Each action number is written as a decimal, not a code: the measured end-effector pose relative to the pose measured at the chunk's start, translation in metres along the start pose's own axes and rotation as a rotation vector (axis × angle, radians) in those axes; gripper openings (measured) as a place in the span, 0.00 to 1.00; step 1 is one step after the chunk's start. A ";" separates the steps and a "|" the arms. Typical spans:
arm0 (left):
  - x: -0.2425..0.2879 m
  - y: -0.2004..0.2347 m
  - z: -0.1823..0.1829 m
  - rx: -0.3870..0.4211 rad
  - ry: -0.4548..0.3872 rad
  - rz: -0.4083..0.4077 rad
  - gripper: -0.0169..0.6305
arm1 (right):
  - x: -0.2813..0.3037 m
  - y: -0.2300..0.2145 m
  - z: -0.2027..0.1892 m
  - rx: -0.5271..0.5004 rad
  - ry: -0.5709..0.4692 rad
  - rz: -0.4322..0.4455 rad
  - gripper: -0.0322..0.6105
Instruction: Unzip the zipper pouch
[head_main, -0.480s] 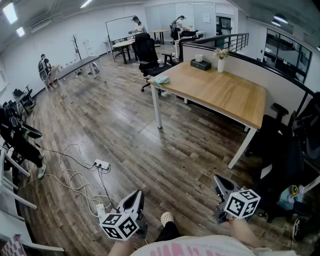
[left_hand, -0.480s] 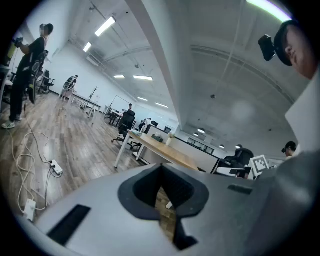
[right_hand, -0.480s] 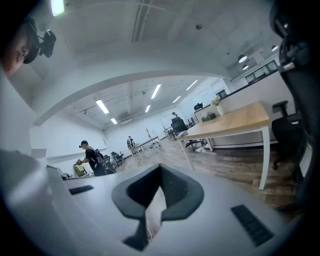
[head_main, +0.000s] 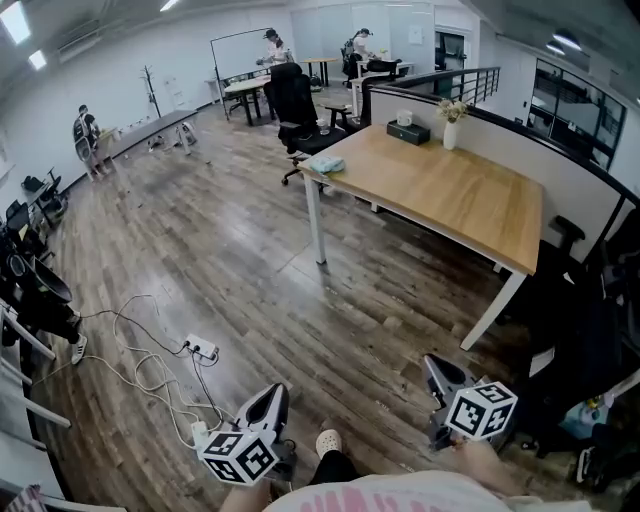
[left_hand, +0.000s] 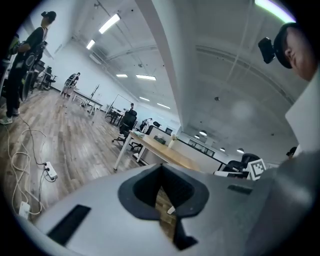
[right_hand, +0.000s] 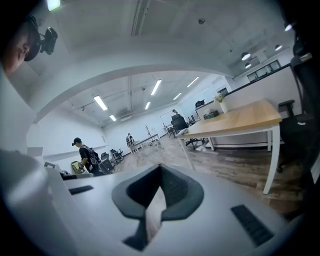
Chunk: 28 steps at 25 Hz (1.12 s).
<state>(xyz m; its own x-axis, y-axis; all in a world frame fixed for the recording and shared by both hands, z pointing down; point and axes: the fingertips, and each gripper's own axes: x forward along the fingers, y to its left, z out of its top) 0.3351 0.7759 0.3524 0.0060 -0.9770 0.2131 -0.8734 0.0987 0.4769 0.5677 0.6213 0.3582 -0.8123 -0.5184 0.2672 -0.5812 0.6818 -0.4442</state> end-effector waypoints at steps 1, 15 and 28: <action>0.009 0.007 0.007 -0.004 0.001 0.001 0.03 | 0.014 -0.001 0.007 0.003 -0.002 -0.001 0.04; 0.123 0.077 0.146 0.087 -0.096 -0.093 0.03 | 0.186 0.026 0.105 0.003 -0.131 0.039 0.05; 0.198 0.142 0.110 -0.032 0.040 -0.035 0.03 | 0.278 -0.034 0.056 0.137 0.069 -0.076 0.05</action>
<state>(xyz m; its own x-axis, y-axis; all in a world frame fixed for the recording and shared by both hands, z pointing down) 0.1587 0.5761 0.3682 0.0567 -0.9716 0.2297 -0.8561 0.0710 0.5120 0.3643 0.4248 0.4000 -0.7704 -0.5257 0.3606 -0.6329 0.5631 -0.5313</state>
